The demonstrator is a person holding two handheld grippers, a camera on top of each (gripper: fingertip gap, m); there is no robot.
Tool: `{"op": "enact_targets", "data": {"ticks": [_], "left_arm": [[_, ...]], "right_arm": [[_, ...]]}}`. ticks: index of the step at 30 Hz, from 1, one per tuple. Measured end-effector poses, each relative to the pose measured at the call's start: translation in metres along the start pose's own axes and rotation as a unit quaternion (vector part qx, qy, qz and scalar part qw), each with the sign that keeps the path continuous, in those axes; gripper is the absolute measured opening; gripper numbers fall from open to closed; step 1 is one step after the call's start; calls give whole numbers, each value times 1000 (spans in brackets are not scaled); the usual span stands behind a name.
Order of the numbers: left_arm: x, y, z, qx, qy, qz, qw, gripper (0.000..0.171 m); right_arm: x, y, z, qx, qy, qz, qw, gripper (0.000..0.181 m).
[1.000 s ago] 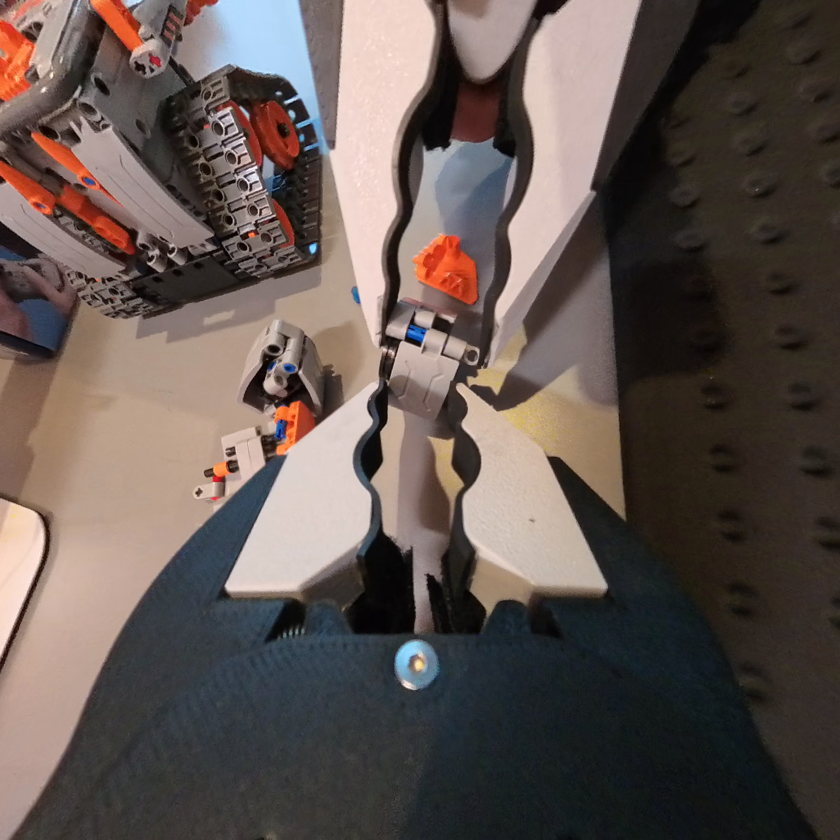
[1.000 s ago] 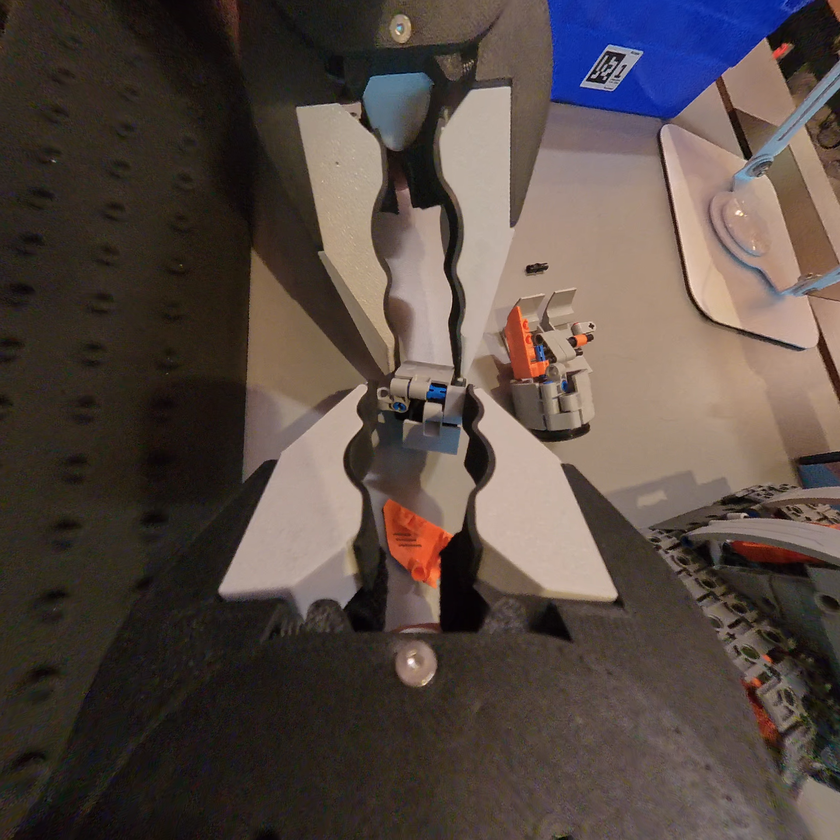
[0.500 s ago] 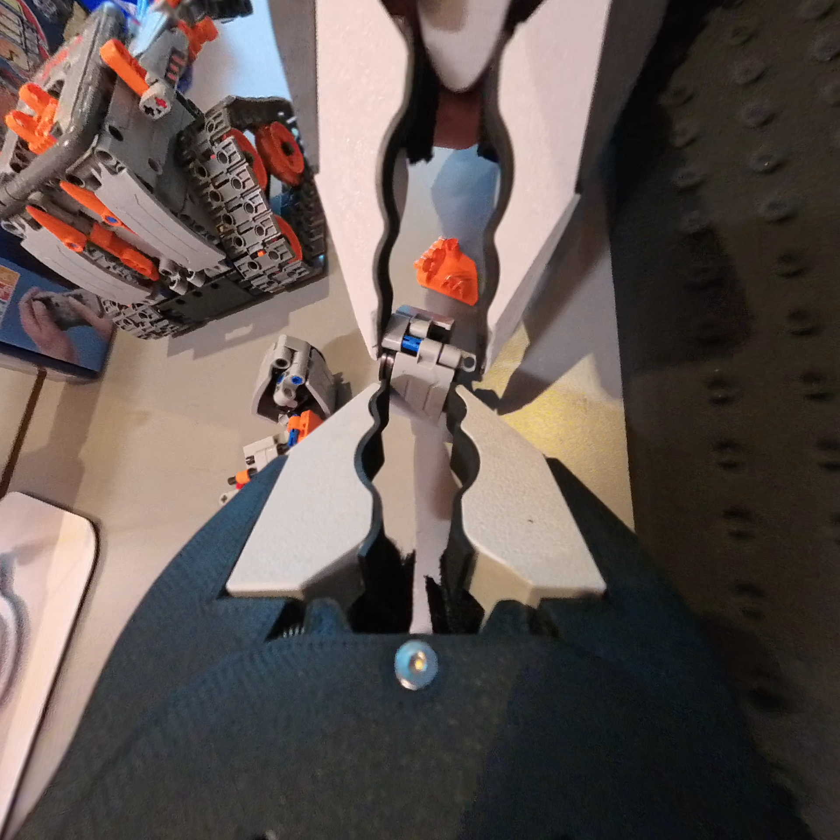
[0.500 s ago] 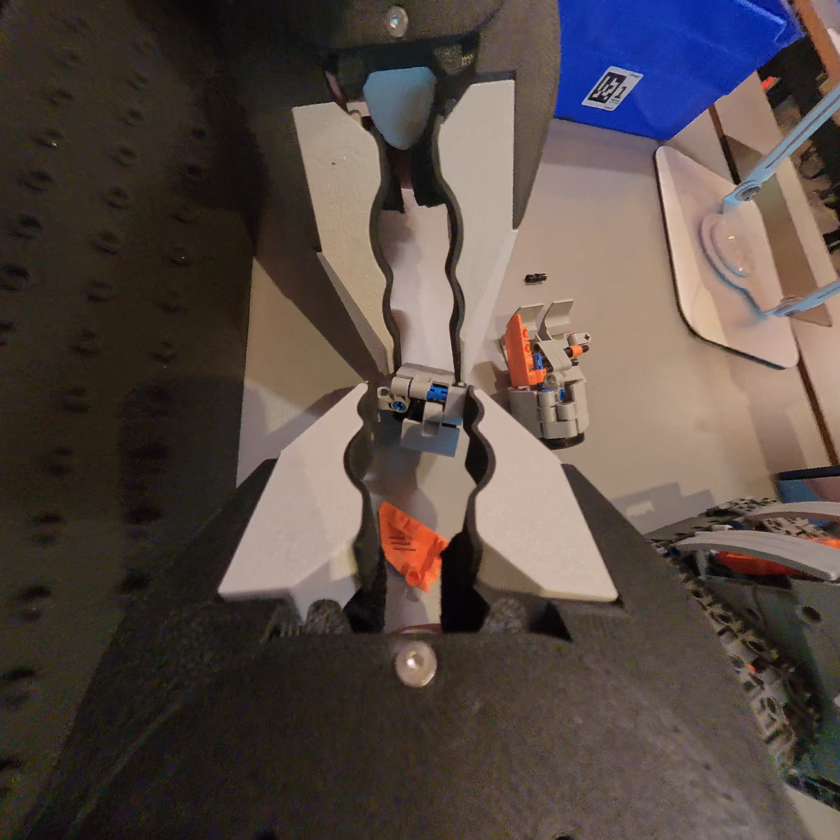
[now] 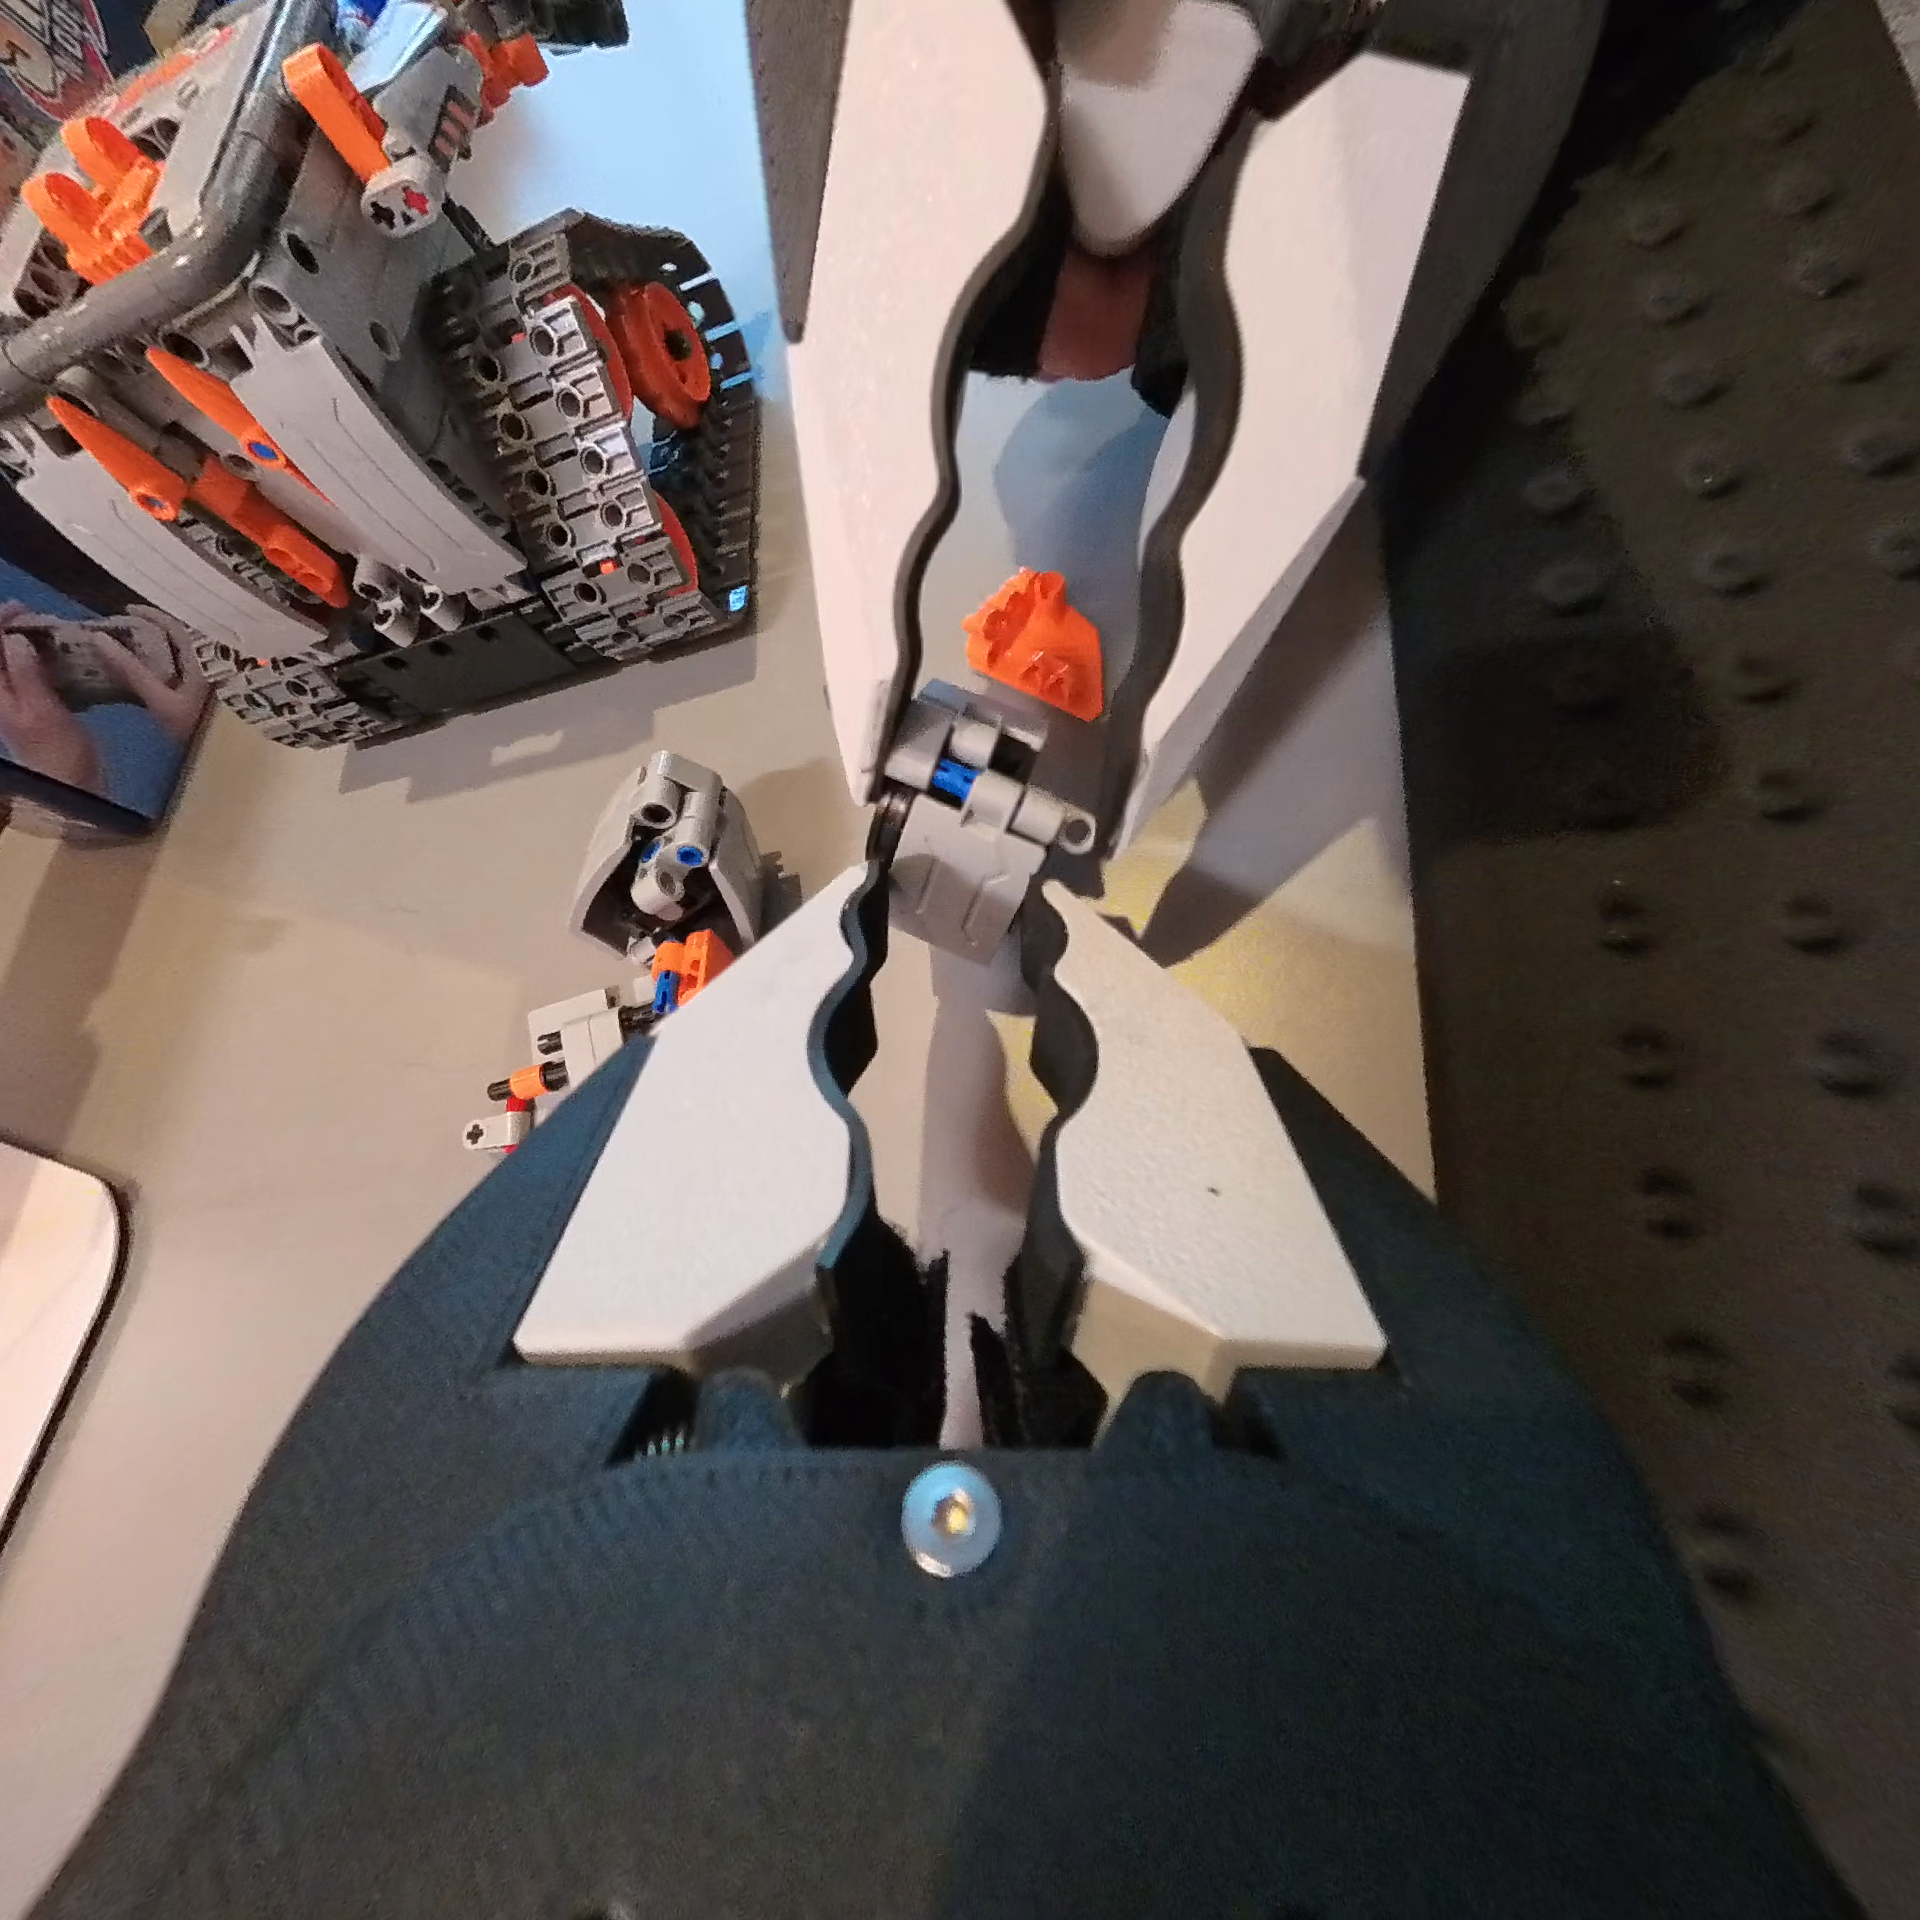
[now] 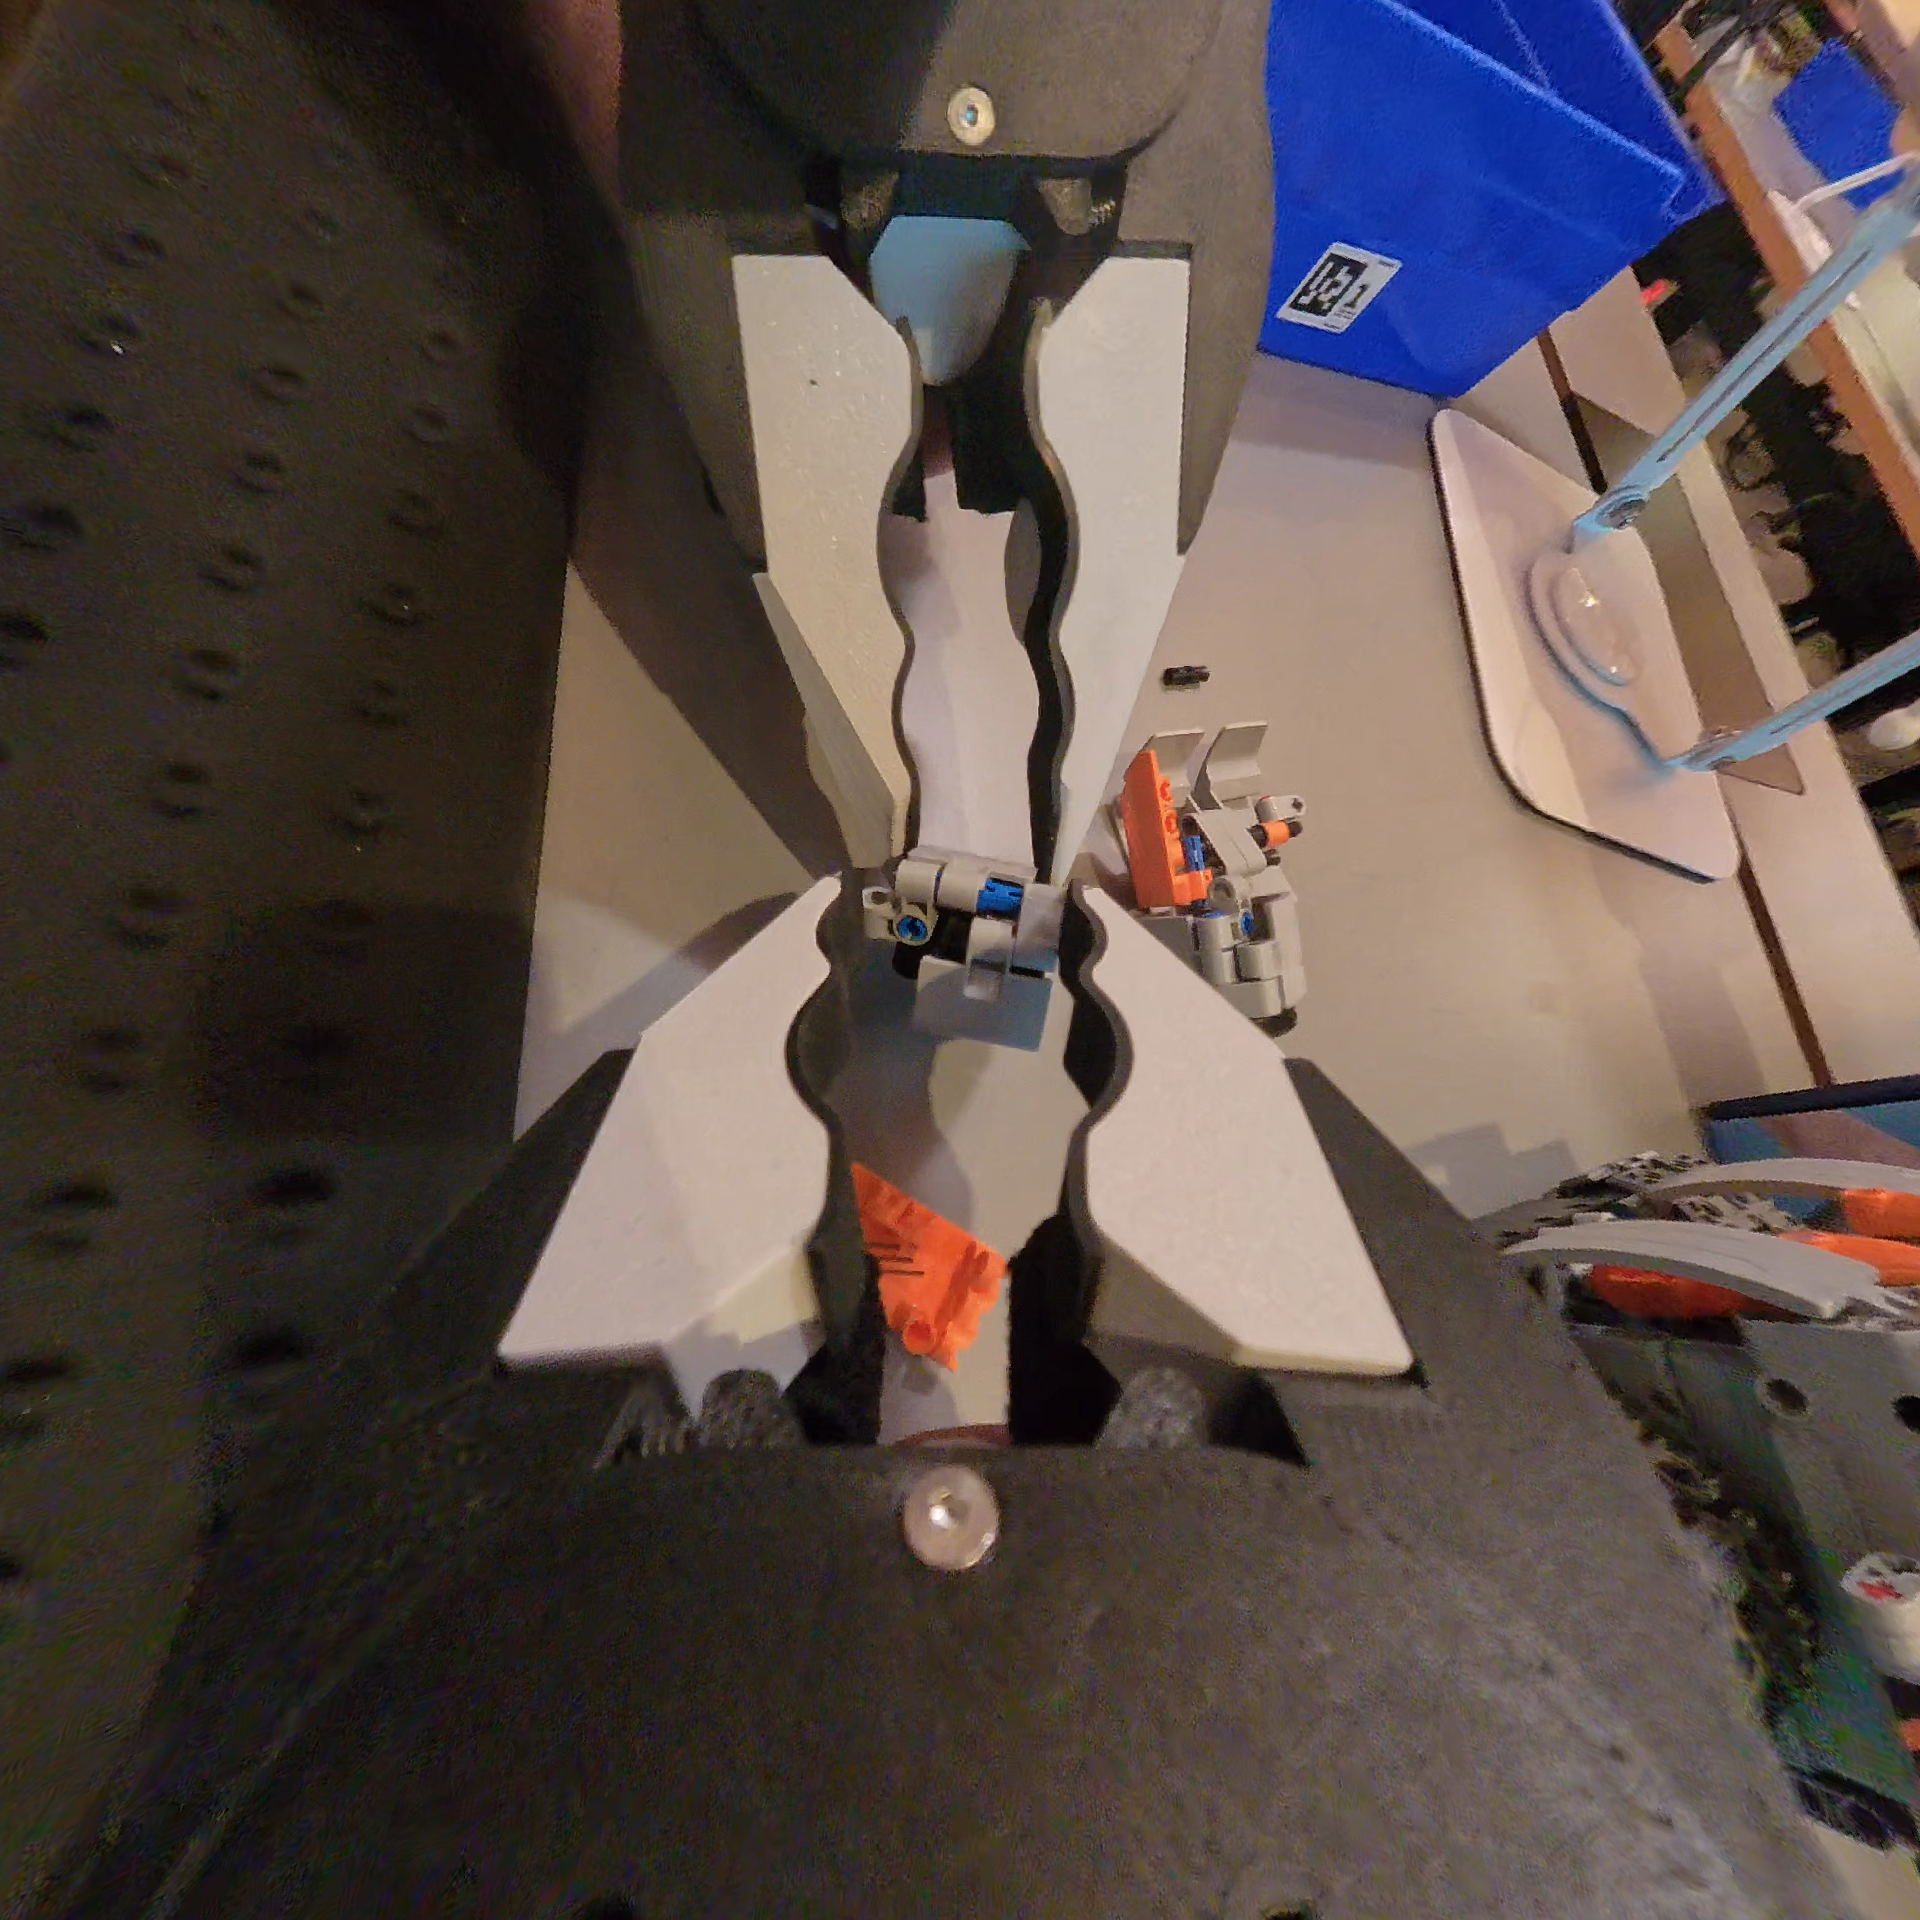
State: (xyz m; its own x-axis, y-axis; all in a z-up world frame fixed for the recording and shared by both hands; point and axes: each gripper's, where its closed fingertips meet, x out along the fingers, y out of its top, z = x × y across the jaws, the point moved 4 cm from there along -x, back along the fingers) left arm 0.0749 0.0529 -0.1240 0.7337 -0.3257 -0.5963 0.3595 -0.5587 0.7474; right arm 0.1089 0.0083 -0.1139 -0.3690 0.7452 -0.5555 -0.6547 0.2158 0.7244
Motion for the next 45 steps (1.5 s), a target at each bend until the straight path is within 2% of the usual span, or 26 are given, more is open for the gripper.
{"op": "enact_targets", "data": {"ticks": [3,6,12,19,39,45], "left_arm": [[-1,1,-2,-6,-2,7,1000,23],[0,1,1,-5,-10,5,1000,22],[0,4,1,-13,-20,12,1000,22],[4,0,2,-19,-32,0,999,22],[9,2,7,34,-18,-45,998,21],[9,3,8,46,-22,-60,997,21]], "right_arm": [[-1,0,2,10,6,11,1000,35],[-2,-3,4,77,54,28,995,36],[-6,-1,11,142,85,63,984,29],[-2,-4,8,135,84,44,986,28],[2,-4,4,95,83,2,992,29],[0,-3,2,53,76,-9,996,28]]}}
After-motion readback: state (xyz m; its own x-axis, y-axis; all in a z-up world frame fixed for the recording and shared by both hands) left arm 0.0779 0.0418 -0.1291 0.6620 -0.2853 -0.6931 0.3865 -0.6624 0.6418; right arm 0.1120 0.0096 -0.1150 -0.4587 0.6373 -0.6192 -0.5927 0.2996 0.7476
